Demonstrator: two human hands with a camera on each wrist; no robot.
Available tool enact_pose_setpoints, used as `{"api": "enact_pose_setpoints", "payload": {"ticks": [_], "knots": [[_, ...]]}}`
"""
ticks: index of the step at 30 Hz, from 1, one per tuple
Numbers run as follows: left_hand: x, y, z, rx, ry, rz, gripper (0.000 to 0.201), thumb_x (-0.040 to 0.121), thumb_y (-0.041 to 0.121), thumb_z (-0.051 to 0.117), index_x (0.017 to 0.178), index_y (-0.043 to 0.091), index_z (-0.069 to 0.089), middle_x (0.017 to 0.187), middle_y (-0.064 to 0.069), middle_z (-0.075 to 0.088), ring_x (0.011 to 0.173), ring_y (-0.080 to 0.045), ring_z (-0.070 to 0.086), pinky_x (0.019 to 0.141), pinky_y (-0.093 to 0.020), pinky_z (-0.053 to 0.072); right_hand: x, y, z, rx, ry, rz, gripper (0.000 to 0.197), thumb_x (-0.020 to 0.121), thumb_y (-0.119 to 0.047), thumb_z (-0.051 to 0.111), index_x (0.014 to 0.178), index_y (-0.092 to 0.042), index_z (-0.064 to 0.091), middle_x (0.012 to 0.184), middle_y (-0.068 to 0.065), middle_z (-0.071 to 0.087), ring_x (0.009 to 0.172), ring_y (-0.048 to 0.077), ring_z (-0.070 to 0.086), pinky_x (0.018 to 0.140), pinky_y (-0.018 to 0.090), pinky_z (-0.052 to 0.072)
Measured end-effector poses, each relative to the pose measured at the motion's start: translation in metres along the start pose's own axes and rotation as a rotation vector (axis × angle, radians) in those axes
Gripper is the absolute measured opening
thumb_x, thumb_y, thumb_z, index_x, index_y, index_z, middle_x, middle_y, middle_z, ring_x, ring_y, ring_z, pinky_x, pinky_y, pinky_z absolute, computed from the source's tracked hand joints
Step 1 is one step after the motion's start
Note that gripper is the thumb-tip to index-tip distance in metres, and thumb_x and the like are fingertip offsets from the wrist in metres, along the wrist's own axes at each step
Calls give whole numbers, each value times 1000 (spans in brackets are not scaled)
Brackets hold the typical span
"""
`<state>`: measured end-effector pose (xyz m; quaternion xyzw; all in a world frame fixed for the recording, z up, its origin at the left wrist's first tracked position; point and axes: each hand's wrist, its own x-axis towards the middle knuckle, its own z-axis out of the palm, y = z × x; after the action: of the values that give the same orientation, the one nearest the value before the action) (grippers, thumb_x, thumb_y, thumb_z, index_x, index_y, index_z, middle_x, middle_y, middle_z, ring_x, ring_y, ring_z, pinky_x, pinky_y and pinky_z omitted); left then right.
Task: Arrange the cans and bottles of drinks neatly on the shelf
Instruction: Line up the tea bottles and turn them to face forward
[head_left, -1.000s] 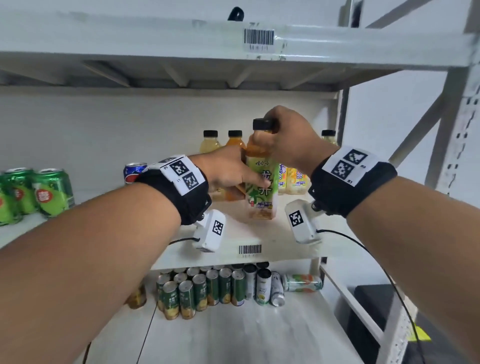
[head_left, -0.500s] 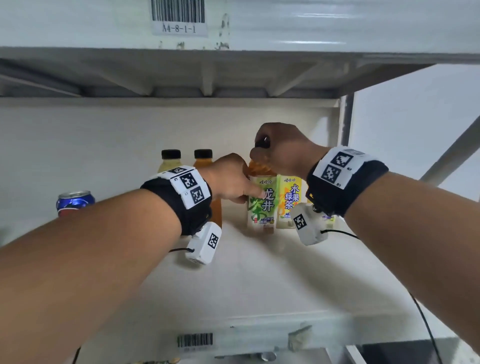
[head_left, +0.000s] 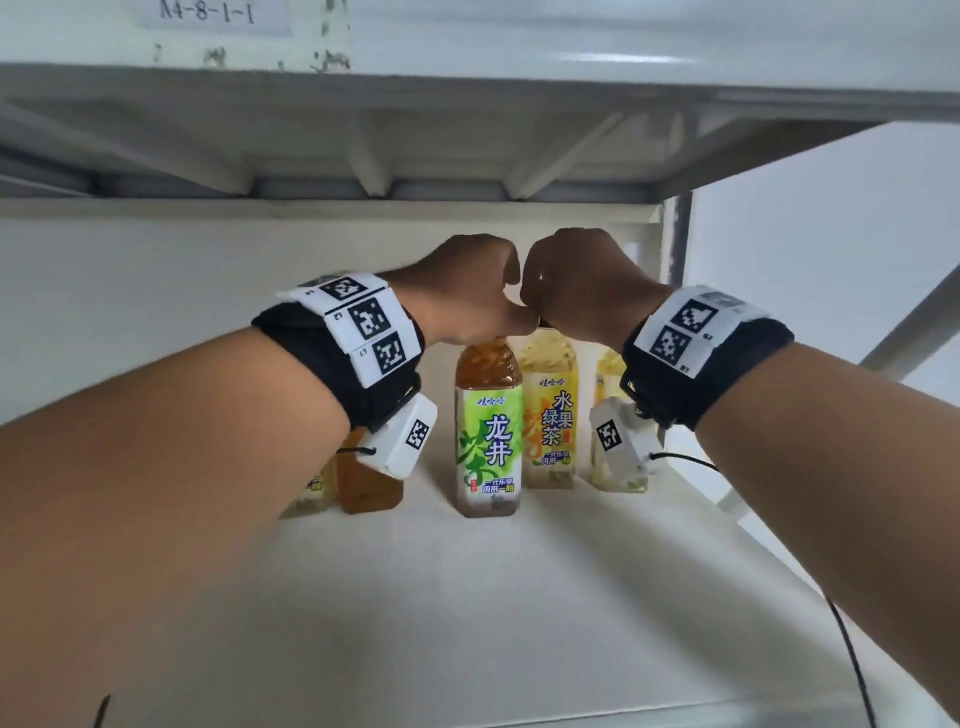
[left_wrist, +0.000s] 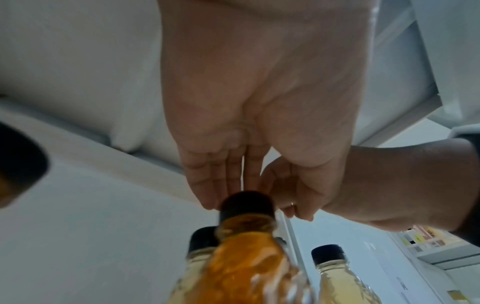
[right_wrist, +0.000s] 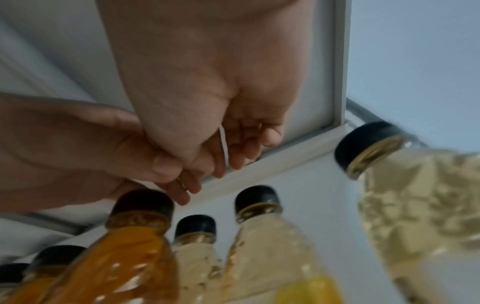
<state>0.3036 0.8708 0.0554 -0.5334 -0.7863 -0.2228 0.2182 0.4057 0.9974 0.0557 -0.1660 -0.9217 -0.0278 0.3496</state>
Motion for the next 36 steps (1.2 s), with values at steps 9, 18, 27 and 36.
{"api": "enact_pose_setpoints", "payload": {"ticks": [9,18,27,36], "knots": [[30,25,23,56,-190,71,32,84,47,76,107,26,69,110,8,66,100,-17,64,82,-35,53,-30,57,0,-71,-224,260,39,92,-41,64,129,-28,65,129,-1,65,118,24,58,99,38,51],[8,37,6,-71,-75,152,36,86,40,78,116,22,71,117,7,66,107,-17,62,92,-35,53,-60,54,-1,-105,-140,84,17,109,-26,44,104,-11,51,101,14,53,86,31,51,74,36,38],[-83,22,-45,-152,-247,156,47,78,45,91,117,25,73,105,13,71,97,-10,69,81,-32,57,-109,-33,-51,32,45,-37,20,103,-23,55,97,-6,63,91,11,62,80,27,55,66,36,37],[-199,-14,-87,-324,-371,44,38,67,57,90,93,32,77,87,10,78,85,-11,75,82,-35,62,-157,-167,-48,329,140,-141,20,107,-27,56,104,-9,65,96,4,68,88,19,58,72,33,42]]}}
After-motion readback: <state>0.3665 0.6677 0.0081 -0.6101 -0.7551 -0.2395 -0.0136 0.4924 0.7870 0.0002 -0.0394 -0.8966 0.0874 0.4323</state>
